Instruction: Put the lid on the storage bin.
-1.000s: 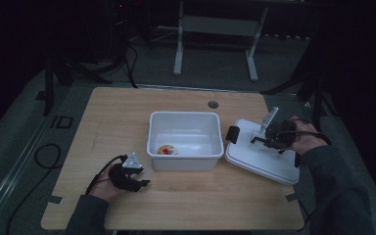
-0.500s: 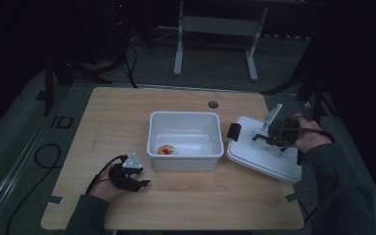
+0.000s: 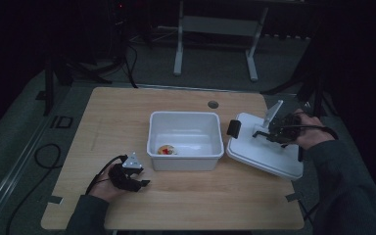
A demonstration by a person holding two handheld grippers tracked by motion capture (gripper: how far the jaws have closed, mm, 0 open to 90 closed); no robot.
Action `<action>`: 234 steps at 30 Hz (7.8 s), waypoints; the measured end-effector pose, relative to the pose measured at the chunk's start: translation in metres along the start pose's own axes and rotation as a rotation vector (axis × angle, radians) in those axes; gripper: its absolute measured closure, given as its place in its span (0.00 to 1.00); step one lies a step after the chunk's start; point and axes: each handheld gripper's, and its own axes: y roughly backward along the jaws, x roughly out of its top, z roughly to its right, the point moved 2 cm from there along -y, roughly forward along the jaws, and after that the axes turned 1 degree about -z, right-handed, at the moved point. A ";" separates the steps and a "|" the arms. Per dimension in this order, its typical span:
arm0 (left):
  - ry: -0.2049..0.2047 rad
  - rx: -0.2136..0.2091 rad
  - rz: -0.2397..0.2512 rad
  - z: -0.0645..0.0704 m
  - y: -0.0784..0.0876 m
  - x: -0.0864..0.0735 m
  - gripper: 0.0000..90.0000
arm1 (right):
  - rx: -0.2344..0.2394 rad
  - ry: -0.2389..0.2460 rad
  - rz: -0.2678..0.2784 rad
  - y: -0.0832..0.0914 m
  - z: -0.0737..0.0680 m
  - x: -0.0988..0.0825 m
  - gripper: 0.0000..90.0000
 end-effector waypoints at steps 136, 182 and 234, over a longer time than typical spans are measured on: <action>0.001 -0.015 0.001 -0.001 0.000 0.000 0.48 | 0.014 0.216 0.113 0.028 -0.007 0.132 0.94; -0.007 -0.013 -0.002 -0.001 0.000 0.000 0.48 | 0.033 0.290 0.118 0.022 -0.021 0.177 0.94; -0.006 -0.021 0.006 -0.001 0.000 0.000 0.48 | 0.045 0.352 0.114 0.013 -0.035 0.218 0.94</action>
